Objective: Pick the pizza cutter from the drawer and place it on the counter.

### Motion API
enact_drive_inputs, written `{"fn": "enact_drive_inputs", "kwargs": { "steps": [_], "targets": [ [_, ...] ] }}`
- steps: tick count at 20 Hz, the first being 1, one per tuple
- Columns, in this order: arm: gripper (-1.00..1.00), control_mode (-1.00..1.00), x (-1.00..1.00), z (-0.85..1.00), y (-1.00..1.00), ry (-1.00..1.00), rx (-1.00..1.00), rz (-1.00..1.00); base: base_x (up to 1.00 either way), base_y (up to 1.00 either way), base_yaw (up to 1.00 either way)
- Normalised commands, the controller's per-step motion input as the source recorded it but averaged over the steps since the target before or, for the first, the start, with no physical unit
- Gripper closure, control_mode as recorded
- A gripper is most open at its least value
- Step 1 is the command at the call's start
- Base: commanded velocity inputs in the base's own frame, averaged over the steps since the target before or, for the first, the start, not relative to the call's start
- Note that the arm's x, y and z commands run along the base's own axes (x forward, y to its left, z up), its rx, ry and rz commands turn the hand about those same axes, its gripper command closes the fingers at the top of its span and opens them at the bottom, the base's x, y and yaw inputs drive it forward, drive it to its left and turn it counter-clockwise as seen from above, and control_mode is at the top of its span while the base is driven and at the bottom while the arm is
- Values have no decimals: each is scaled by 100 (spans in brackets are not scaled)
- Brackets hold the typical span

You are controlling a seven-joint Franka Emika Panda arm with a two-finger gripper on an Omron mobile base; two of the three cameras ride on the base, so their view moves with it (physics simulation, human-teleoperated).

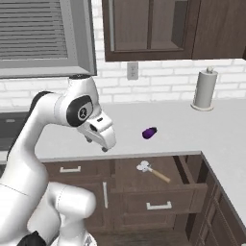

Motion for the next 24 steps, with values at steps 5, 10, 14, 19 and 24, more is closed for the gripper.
{"fn": "enact_drive_inputs", "kwargs": {
  "steps": [5,10,14,19,24],
  "targets": [
    [-100,-100,18,-57,-100,13,1,-56,0,0,0],
    [-100,-100,34,-91,-100,9,4,-48,0,0,0],
    [-100,-100,97,-79,-100,20,17,-25,0,0,0],
    [-100,-100,58,-88,-96,14,17,0,0,0,0],
    [-100,-100,50,-81,-49,3,14,0,0,0,0]
  ]
}}
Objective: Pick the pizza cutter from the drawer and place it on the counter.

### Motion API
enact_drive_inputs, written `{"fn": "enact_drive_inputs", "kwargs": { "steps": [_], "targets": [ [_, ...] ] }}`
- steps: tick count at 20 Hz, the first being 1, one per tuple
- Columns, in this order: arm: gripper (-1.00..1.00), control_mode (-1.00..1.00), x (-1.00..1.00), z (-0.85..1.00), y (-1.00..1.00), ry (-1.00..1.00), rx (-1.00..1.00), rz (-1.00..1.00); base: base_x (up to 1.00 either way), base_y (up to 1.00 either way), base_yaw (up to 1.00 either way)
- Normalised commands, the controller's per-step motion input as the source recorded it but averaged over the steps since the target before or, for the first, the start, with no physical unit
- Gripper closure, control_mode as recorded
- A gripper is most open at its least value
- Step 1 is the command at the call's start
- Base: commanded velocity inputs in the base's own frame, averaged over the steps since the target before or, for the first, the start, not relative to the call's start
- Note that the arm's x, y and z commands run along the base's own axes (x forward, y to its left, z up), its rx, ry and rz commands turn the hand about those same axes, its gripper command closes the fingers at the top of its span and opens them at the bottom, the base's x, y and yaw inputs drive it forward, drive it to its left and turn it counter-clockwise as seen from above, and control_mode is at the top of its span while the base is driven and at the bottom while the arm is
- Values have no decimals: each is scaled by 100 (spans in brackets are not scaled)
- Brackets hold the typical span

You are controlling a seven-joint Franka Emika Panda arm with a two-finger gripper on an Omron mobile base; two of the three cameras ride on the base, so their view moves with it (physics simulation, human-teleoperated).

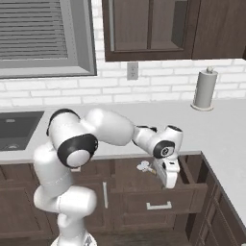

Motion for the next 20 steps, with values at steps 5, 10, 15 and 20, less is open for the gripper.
{"fn": "enact_drive_inputs", "kwargs": {
  "steps": [5,10,15,20],
  "targets": [
    [-100,-100,24,-44,-5,0,10,0,0,0,0],
    [-100,-100,29,-54,2,-8,6,0,0,0,0],
    [-100,-100,29,-43,0,-2,0,1,0,0,0],
    [-100,-100,-10,-31,-30,1,-2,1,0,0,0]
  ]
}}
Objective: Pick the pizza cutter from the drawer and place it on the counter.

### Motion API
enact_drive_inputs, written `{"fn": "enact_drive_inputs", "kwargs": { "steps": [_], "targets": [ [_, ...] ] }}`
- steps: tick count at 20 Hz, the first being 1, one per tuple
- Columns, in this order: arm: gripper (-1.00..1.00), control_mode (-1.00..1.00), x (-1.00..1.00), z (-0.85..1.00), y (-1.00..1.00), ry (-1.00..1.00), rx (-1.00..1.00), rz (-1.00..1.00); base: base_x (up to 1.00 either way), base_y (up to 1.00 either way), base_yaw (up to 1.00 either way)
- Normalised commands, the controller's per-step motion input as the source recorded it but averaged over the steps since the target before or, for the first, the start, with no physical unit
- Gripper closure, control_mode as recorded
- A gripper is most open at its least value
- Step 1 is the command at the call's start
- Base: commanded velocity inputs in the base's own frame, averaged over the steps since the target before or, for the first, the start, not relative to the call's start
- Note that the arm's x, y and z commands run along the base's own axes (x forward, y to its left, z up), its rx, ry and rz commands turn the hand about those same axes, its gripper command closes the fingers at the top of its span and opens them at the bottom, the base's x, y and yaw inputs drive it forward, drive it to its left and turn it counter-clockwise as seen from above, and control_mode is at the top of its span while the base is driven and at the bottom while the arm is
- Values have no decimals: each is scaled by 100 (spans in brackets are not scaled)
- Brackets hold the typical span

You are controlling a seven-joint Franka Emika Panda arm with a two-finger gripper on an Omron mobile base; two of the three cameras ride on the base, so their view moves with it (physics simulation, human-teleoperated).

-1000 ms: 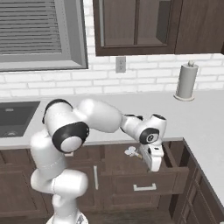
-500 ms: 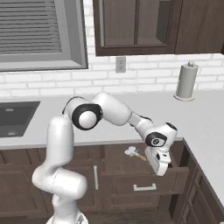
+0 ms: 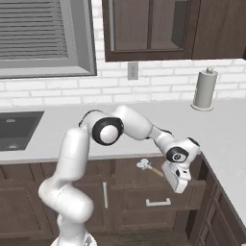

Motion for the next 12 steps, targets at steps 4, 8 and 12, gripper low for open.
{"fn": "enact_drive_inputs", "kwargs": {
  "steps": [4,8,12],
  "targets": [
    [-100,-100,-83,-10,-98,0,0,3,0,0,0],
    [-100,-100,-100,0,-100,0,0,8,0,0,0],
    [-100,-100,-100,-5,-100,-4,0,11,0,0,0]
  ]
}}
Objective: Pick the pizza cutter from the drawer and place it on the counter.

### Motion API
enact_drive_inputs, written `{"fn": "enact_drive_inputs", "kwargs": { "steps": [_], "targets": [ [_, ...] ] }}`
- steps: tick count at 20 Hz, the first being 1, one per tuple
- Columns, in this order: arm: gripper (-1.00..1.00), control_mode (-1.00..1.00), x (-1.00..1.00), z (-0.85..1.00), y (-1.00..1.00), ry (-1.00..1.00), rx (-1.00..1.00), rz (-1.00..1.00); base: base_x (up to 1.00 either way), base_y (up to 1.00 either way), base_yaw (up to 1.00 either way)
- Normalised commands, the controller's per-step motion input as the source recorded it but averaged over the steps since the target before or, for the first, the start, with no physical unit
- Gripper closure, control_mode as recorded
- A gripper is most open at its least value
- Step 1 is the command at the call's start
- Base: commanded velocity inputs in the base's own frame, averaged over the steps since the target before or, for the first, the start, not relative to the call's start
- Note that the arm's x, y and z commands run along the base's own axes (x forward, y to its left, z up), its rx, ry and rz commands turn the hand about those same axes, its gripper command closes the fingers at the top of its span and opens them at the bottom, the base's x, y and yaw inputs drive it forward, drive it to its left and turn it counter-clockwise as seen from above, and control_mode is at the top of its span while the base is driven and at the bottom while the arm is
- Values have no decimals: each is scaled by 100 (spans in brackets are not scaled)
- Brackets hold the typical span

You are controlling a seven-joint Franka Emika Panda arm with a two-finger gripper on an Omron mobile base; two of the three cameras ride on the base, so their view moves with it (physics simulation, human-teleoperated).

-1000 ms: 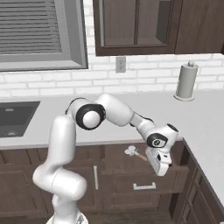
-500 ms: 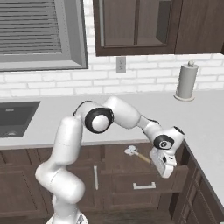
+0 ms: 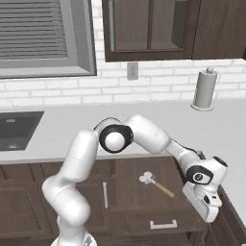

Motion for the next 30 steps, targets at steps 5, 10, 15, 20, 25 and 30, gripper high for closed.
{"fn": "enact_drive_inputs", "kwargs": {
  "steps": [5,10,15,20,25,30],
  "targets": [
    [-100,-100,-100,2,-100,-23,9,13,0,0,0],
    [-100,-100,-35,93,1,-20,24,4,0,0,0],
    [-100,-100,4,99,89,-7,3,14,0,0,0],
    [-100,-100,40,43,100,-7,0,39,0,0,0],
    [-100,-100,45,0,87,-7,0,56,0,0,0],
    [-100,-100,52,-9,28,-4,0,68,0,0,0]
  ]
}}
